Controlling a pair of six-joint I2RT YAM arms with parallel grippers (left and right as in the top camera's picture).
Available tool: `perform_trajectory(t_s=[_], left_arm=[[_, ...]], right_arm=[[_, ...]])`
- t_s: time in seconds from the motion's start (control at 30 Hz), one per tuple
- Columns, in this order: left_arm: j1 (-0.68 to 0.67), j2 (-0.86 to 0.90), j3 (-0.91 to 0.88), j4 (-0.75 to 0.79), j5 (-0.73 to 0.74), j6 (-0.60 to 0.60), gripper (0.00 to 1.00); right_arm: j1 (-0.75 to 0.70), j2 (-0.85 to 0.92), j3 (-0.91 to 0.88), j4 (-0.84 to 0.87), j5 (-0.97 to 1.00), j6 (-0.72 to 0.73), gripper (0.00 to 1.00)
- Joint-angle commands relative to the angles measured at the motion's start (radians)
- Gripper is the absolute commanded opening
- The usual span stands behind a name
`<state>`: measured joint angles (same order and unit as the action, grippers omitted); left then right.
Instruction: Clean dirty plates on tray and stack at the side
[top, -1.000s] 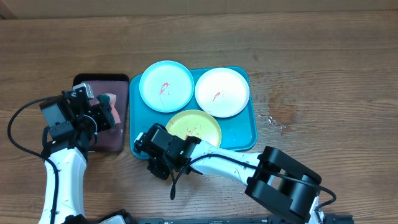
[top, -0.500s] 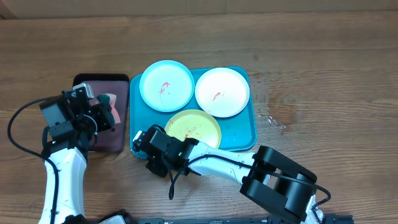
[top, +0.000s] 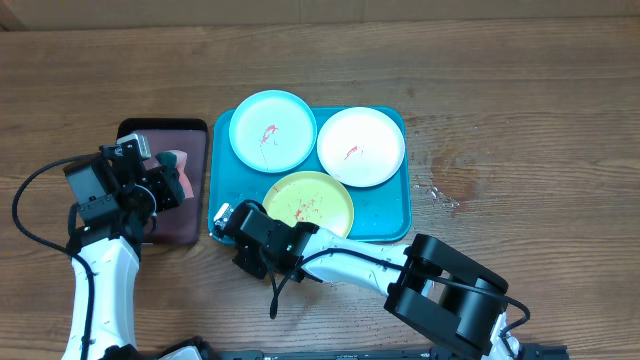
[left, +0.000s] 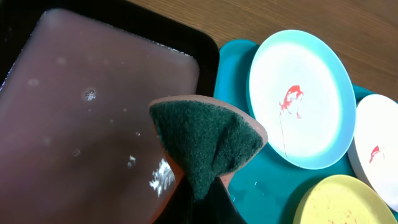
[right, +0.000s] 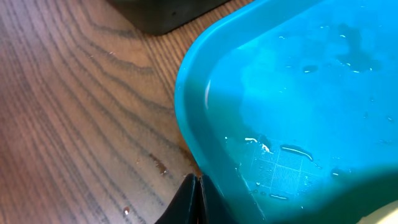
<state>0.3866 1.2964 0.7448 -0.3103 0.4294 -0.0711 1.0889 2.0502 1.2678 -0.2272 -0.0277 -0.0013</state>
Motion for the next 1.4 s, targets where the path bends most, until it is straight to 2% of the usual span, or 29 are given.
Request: perform_trajectory(t_s=[0.0, 0.17, 0.27, 0.37, 0.53, 0.67, 0.8, 0.97, 1.17, 1.37], left_arm=[[0.000, 0.002, -0.003, 0.005, -0.003, 0.019, 0.04], [0.000, 0.002, -0.003, 0.008, -0.004, 0.020, 0.04], [0.000, 0.002, -0.003, 0.015, -0.003, 0.019, 0.04], [0.000, 0.002, -0.003, 0.016, -0.003, 0.019, 0.04], [0.000, 0.002, -0.003, 0.016, -0.003, 0.020, 0.04], [0.000, 0.002, -0.003, 0.016, -0.003, 0.019, 0.04], [0.000, 0.002, -0.003, 0.015, -0.003, 0.019, 0.04], [0.000, 0.002, -0.003, 0.009, -0.003, 0.019, 0.04], [0.000, 0.002, -0.003, 0.008, -0.003, 0.019, 0.04], [0.000, 0.002, -0.003, 0.008, -0.003, 0.019, 0.04]], right_arm=[[-0.016, 0.022, 0.008, 0.010, 0.071, -0.007, 0.04], [-0.014, -0.010, 0.017, -0.011, 0.051, -0.006, 0.04], [-0.022, -0.098, 0.047, -0.079, 0.022, 0.008, 0.04], [-0.053, -0.179, 0.058, -0.124, 0.023, 0.106, 0.04], [-0.182, -0.307, 0.058, -0.238, 0.024, 0.262, 0.04], [-0.356, -0.373, 0.058, -0.402, 0.027, 0.376, 0.04], [-0.574, -0.362, 0.045, -0.566, 0.026, 0.529, 0.04], [-0.739, -0.323, -0.006, -0.638, 0.000, 0.554, 0.04], [-0.816, -0.281, -0.085, -0.642, 0.002, 0.575, 0.04], [-0.831, -0.227, -0.124, -0.592, 0.000, 0.575, 0.04]])
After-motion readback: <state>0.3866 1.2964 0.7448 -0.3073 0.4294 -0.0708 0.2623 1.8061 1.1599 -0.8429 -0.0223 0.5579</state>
